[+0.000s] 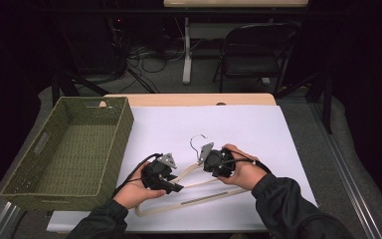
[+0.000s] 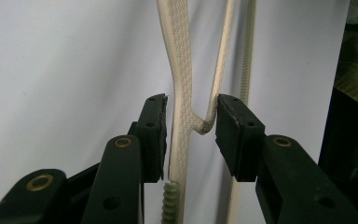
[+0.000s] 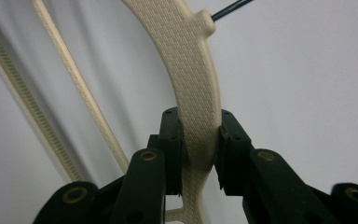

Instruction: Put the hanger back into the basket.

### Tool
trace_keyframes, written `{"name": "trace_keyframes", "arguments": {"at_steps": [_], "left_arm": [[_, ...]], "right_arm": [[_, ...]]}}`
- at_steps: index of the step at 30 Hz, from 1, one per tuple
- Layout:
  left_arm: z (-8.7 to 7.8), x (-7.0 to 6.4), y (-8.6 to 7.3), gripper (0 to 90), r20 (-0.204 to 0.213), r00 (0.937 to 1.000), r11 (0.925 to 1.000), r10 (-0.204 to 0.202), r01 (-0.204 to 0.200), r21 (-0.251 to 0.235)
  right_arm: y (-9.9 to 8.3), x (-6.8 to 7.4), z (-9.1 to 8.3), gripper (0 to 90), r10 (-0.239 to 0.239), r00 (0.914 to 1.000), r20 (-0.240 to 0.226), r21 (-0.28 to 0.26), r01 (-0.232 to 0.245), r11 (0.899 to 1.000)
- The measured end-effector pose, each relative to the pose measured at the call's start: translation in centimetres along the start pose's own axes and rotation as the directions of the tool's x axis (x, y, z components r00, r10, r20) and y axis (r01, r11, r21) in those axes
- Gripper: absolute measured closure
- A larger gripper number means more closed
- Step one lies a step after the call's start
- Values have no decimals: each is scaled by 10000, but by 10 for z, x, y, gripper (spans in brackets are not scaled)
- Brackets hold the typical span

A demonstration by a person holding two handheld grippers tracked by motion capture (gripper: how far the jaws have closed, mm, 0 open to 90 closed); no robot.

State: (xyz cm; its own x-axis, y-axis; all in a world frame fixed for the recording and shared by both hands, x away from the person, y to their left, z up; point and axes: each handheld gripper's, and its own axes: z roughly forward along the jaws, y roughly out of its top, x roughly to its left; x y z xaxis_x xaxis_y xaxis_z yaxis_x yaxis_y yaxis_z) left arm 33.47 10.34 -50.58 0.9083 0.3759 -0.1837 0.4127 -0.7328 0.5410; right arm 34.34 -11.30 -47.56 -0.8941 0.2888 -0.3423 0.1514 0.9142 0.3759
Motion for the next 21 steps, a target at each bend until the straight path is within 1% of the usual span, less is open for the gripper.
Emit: {"name": "trace_keyframes", "arguments": {"at_steps": [1, 4, 6, 7, 9, 12, 13, 14, 15, 17, 18, 19, 20, 21], "left_arm": [[2, -1, 0, 635, 60, 10000, 9999, -40, 39, 160], [5, -1, 1, 653, 220, 9997, 9995, -67, 61, 302], [5, 0, 1, 658, 252, 9997, 9994, -63, 55, 333], [6, 0, 1, 666, 308, 9995, 9995, -111, 102, 307], [7, -1, 2, 692, 422, 9991, 9992, -99, 82, 388], [8, -1, 3, 717, 462, 9988, 9987, -165, 143, 483], [8, 0, 3, 722, 577, 9982, 9988, -155, 127, 482], [7, 0, 3, 726, 609, 9980, 9987, -150, 120, 498], [8, 0, 3, 733, 656, 9977, 9986, -172, 138, 519], [8, -1, 3, 742, 655, 9977, 9983, -180, 143, 560], [8, -1, 3, 748, 655, 9977, 9983, -180, 143, 560], [8, -1, 3, 749, 682, 9975, 9983, -185, 147, 559], [7, -1, 3, 750, 692, 9974, 9983, -193, 154, 559], [7, -1, 3, 752, 730, 9971, 9984, -211, 172, 530]], "right_arm": [[-1, 1, -1, 747, -33, 10000, 22, -88, 33, 10000], [-3, 2, -3, 747, -59, 10000, 44, -208, 59, 9998], [-3, 3, -4, 747, -137, 9999, 89, -236, 139, 9996], [-3, 3, -4, 747, -102, 9999, 91, -228, 104, 9997], [-4, 4, -5, 748, -146, 9998, 113, -265, 149, 9995], [-4, 4, -6, 748, -160, 9998, 122, -316, 164, 9994], [-5, 4, -6, 748, -169, 9998, 133, -323, 173, 9993], [-5, 5, -6, 748, -67, 9999, 115, -299, 71, 9995], [-5, 5, -7, 748, -70, 9999, 129, -326, 74, 9994], [-6, 6, -8, 745, -119, 9999, 116, -356, 123, 9993], [-6, 6, -8, 733, -56, 10000, 79, -395, 59, 9992], [-7, 6, -9, 696, -34, 10000, -16, -440, 33, 9990], [-8, 6, -10, 669, 83, 9999, -129, -467, -89, 9989], [-9, 6, -12, 652, 143, 9998, -153, -481, -151, 9987]]}}
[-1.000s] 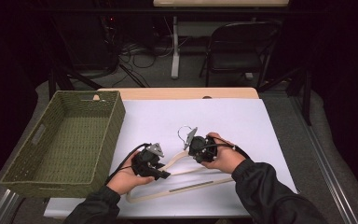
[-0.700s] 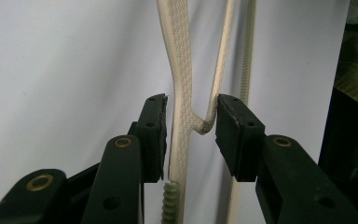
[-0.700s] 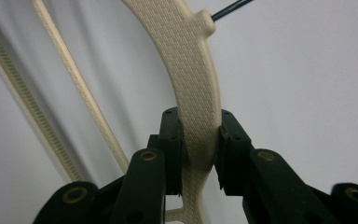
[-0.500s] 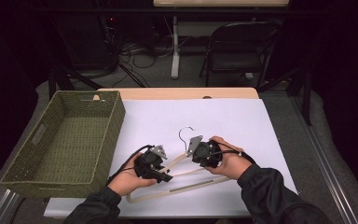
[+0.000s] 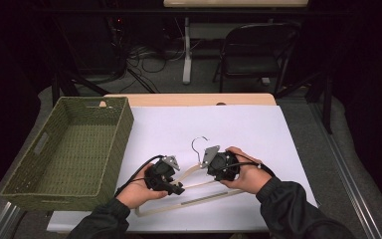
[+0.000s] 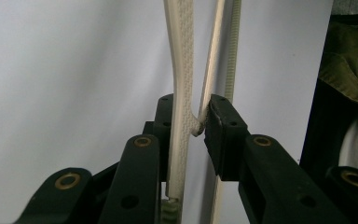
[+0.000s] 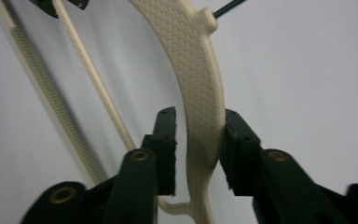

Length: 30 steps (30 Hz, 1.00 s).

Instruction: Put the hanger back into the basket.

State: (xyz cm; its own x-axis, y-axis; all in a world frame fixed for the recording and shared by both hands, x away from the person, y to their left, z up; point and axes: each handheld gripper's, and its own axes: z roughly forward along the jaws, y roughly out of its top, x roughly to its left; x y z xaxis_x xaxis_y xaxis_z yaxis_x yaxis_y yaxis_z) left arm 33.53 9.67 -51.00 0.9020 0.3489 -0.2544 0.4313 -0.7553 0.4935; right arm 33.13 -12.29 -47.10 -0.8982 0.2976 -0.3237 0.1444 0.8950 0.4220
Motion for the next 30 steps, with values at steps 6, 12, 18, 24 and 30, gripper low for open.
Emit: {"name": "trace_keyframes", "arguments": {"at_steps": [6, 12, 18, 24, 30], "left_arm": [[-2, -4, -1, 775, -1, 9999, 9999, 117, -117, -43], [-5, -11, -1, 833, 300, 9991, 9995, 307, -307, -28], [-7, -16, -2, 869, 169, 9969, 9969, 768, -764, -188], [-9, -16, -4, 871, 241, 9970, 9967, 741, -732, -351], [-17, -15, -6, 873, 130, 9972, 9956, 733, -725, -590]], "right_arm": [[-18, -1, -16, 518, 672, 9971, -344, -285, -682, 9973], [-39, -1, -34, 466, 910, 9946, -492, -397, -930, 9949], [-48, -4, -43, 422, 1124, 9917, -623, -386, -1149, 9926], [-51, -7, -44, 415, 1376, 9892, -514, -349, -1395, 9896], [-53, -12, -46, 414, 1512, 9876, -421, -373, -1528, 9876]]}}
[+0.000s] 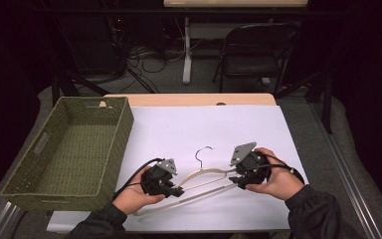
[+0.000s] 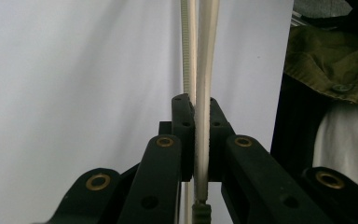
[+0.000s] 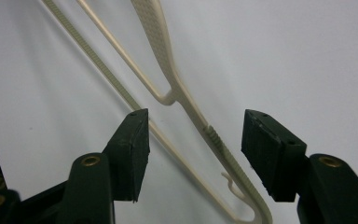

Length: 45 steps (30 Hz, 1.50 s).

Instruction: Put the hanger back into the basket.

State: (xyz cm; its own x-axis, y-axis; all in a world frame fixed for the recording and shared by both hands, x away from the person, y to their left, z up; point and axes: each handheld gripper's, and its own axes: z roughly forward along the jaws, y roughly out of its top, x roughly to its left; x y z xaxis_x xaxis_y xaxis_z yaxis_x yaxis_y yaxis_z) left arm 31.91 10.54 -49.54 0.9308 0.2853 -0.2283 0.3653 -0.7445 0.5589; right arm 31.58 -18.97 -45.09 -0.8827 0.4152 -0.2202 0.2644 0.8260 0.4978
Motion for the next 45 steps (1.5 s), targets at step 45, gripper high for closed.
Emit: {"name": "trace_keyframes", "arguments": {"at_steps": [45], "left_arm": [[-78, -1, -16, 872, -1542, 9765, 9664, -1508, 1129, -2308]], "right_arm": [[-24, -20, 0, 415, 671, 9972, 326, 764, -694, 9947]]}}
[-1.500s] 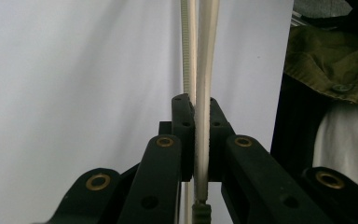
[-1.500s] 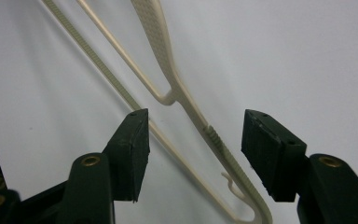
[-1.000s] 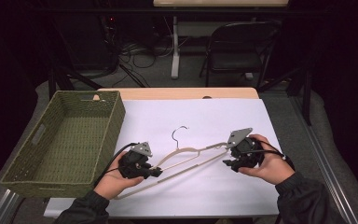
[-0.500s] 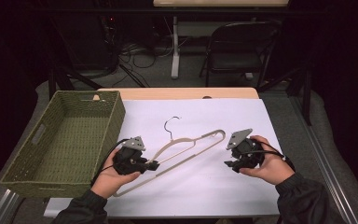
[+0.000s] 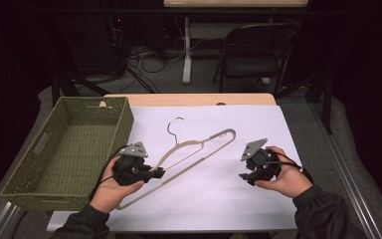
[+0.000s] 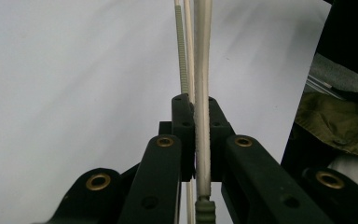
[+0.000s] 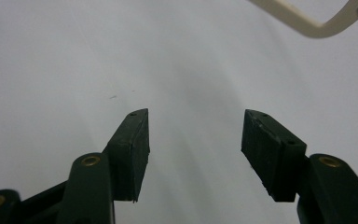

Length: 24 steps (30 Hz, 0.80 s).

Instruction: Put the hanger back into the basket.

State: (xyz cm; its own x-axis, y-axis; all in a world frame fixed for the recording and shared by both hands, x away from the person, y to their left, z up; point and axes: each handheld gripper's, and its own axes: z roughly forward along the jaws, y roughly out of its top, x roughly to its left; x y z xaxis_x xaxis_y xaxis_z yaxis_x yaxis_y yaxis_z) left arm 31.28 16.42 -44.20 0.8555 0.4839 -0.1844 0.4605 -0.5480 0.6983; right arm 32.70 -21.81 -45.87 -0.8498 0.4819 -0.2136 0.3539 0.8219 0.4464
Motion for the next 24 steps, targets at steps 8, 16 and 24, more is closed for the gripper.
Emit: {"name": "trace_keyframes", "arguments": {"at_steps": [8, 16, 24], "left_arm": [[-30, -1, 4, 873, -427, 9991, 9998, -25, 16, -209], [-80, 22, -1, 872, -1025, 9945, 9979, -202, 138, -628], [-131, 58, -19, 873, -1830, 9811, 9942, -630, 457, -973]], "right_arm": [[-1, -1, 0, 415, 33, 9999, -97, 75, -32, 10000], [-5, -2, 6, 415, 277, 9996, -41, -29, -277, 9996], [-5, -6, 7, 415, 333, 9994, -88, 103, -333, 9994]]}}
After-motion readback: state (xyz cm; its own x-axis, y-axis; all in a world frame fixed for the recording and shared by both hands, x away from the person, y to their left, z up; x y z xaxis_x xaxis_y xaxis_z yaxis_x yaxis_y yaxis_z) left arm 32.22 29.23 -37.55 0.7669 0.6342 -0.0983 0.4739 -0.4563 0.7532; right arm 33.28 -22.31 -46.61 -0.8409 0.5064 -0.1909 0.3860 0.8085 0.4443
